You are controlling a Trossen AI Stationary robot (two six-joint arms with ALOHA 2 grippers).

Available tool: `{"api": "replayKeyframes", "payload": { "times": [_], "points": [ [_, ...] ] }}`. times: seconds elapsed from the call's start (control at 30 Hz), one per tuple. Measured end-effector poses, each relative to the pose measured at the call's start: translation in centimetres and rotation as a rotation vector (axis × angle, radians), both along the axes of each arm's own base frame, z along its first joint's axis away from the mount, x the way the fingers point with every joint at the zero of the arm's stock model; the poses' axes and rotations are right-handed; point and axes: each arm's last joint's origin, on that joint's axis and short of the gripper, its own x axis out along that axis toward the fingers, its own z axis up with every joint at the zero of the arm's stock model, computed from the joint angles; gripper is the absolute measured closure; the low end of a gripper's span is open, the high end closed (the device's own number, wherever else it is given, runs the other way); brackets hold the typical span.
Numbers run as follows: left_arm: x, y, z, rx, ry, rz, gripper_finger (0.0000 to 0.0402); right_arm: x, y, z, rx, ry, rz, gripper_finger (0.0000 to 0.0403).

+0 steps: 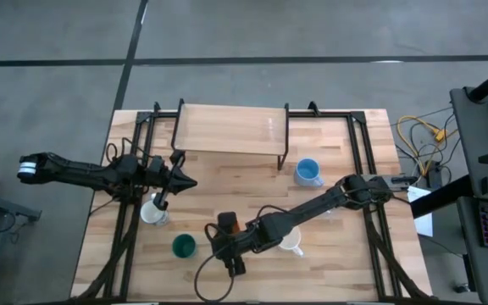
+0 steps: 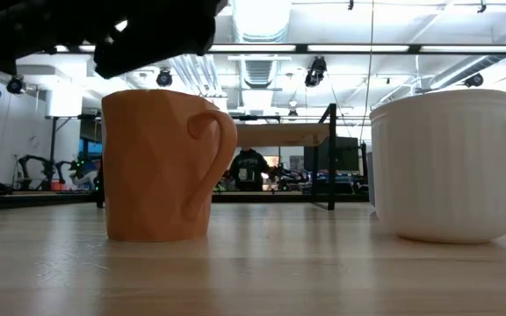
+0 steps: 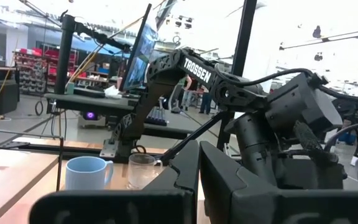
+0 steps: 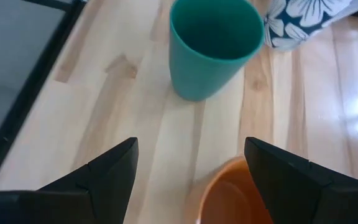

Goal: Stack small to large cups/mugs on shelf
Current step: Put the orange mug on the shelf

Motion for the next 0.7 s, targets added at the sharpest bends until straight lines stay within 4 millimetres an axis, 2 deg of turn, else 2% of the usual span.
{"api": "replayKeyframes", "payload": {
  "times": [0.7],
  "points": [
    [0.02, -0.01, 0.0, 0.0, 0.0, -0.001, 0.0402, -0.74, -0.24, -0.54, -0.012, 0.091, -0.053, 0.0113]
  ]
}}
